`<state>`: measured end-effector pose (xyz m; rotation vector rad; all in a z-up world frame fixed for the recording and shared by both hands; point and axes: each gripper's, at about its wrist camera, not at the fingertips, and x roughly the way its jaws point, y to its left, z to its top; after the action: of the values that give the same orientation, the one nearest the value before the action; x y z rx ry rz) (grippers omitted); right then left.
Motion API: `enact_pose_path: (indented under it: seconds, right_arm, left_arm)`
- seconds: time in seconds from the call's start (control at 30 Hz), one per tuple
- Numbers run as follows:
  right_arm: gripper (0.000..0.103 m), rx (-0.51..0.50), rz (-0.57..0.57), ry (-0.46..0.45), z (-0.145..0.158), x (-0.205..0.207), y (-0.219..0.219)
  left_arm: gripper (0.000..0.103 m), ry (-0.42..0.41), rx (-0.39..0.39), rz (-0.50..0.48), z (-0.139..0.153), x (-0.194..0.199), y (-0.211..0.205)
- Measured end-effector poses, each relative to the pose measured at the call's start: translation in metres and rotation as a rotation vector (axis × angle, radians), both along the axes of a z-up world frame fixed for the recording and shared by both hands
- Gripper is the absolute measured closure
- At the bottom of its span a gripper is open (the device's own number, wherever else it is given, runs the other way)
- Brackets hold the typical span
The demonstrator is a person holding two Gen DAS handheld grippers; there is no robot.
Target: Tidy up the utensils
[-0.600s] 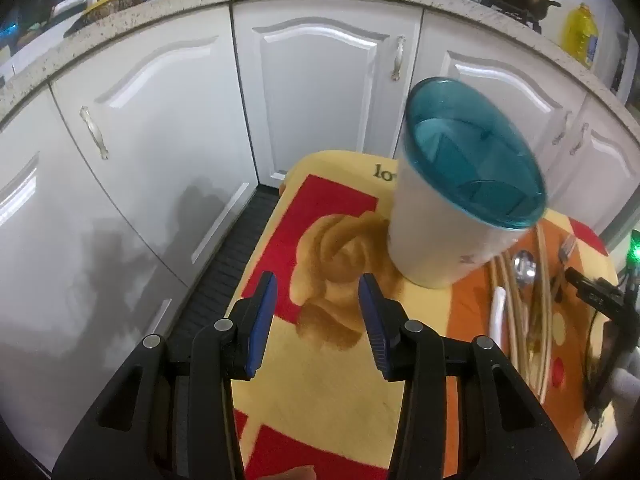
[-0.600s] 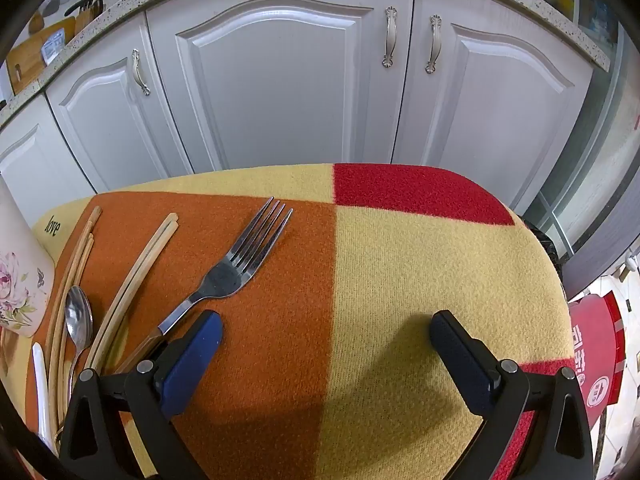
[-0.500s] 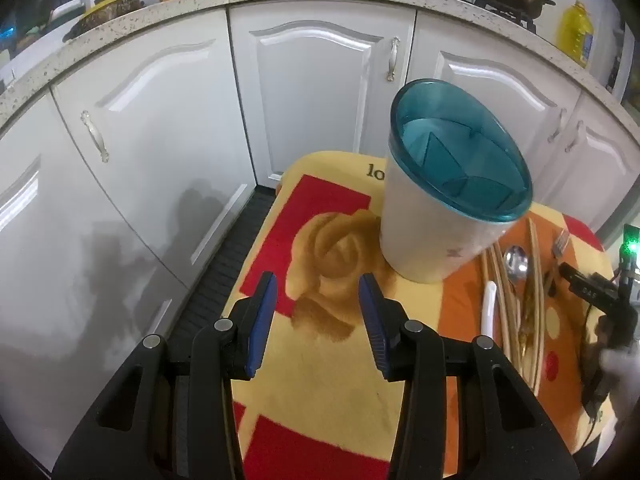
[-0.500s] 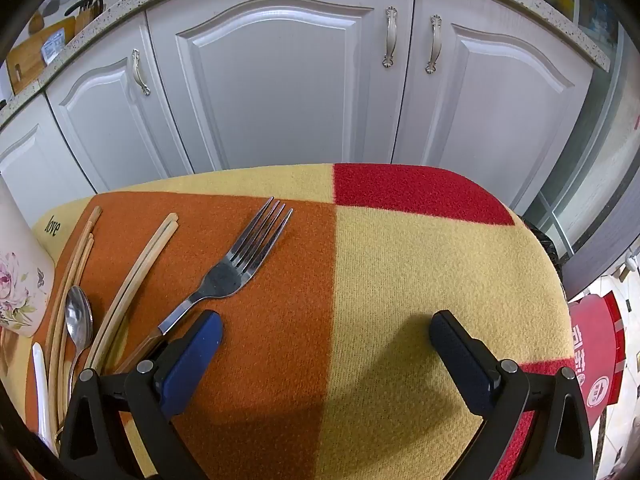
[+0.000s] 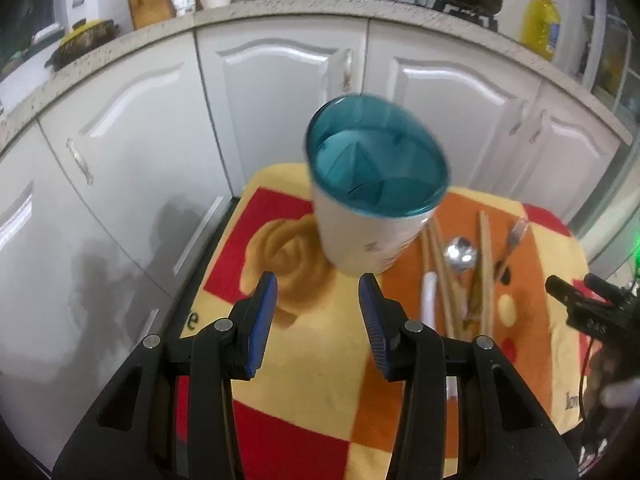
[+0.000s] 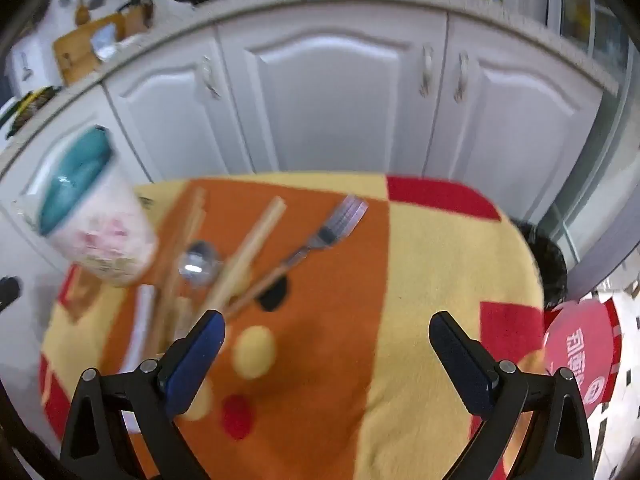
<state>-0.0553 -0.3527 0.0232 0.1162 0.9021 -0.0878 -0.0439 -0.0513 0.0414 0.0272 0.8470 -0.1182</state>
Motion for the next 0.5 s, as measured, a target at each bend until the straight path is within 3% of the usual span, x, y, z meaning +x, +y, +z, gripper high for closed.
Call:
enact_pose_path:
  seconds: [0.27, 0.5]
  right_arm:
    - [0.001, -0.019, 0.079, -0.171, 0.063, -0.035, 0.031]
    - [0.001, -0.042, 0.095, -0.226, 0.089, -0.047, 0.043]
  left_arm:
    - [0.061, -0.078, -0.016, -0.052, 0.031, -0.014, -0.018]
    - [0.062, -0.116, -0.025, -0.070, 0.049, -0.022, -0.025]
